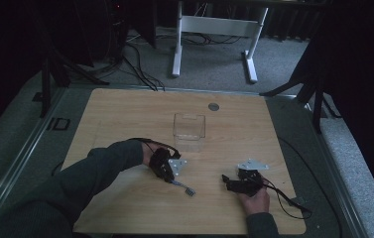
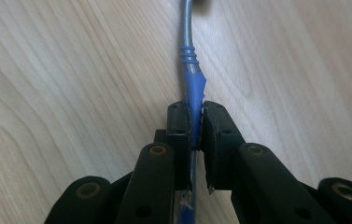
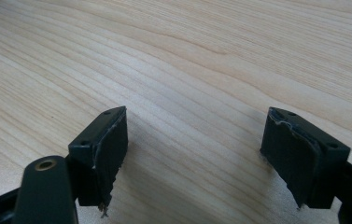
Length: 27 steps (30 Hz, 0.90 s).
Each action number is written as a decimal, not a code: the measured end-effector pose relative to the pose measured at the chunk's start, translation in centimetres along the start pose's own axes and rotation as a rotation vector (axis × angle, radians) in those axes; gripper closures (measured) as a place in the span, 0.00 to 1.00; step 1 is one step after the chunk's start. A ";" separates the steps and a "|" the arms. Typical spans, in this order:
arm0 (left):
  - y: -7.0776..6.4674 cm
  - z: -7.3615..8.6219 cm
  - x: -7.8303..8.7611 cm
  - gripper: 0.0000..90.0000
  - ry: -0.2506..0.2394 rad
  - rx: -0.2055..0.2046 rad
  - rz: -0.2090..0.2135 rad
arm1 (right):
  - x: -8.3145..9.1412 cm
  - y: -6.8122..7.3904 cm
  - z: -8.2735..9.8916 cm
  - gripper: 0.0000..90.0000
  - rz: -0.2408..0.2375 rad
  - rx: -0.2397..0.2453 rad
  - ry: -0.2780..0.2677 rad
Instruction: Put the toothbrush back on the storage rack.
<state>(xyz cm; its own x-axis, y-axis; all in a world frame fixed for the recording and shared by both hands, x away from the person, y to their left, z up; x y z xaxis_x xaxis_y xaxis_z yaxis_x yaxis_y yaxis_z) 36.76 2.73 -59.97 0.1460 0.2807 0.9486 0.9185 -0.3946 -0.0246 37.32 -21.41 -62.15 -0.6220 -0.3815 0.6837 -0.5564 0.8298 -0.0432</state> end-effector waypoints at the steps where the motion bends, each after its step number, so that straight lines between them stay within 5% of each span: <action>1: 0.0 -0.2 0.3 0.91 -0.014 0.012 0.001 | 0.0 0.0 0.0 0.25 0.000 0.000 0.000; 7: 0.1 -1.3 1.8 0.91 -0.081 0.078 -0.006 | 0.0 0.0 0.0 0.25 0.000 0.000 0.000; 15: 0.3 -2.4 3.2 0.91 -0.147 0.115 -0.027 | 0.0 0.0 0.0 0.25 0.000 -0.003 0.000; 27: 1.5 -3.0 4.9 0.91 -0.200 0.221 -0.124 | -0.1 0.0 -0.1 0.25 0.002 -0.004 -0.001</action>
<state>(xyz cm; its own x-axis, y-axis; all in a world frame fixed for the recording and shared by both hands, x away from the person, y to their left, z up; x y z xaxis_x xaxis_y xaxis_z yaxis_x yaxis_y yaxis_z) 37.74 0.86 -54.39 0.0772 0.4901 0.8683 0.9882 -0.1531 -0.0015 37.43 -21.37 -62.13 -0.6235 -0.3807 0.6829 -0.5531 0.8321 -0.0412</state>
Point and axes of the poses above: each handheld gripper's, and its own axes: x roughly backward along the jaws, z roughly out of its underside, y roughly to its left, the point moved 9 cm from there along -x, roughly forward along the jaws, and after that the axes turned 3 degrees about x, right-handed, at the moved point
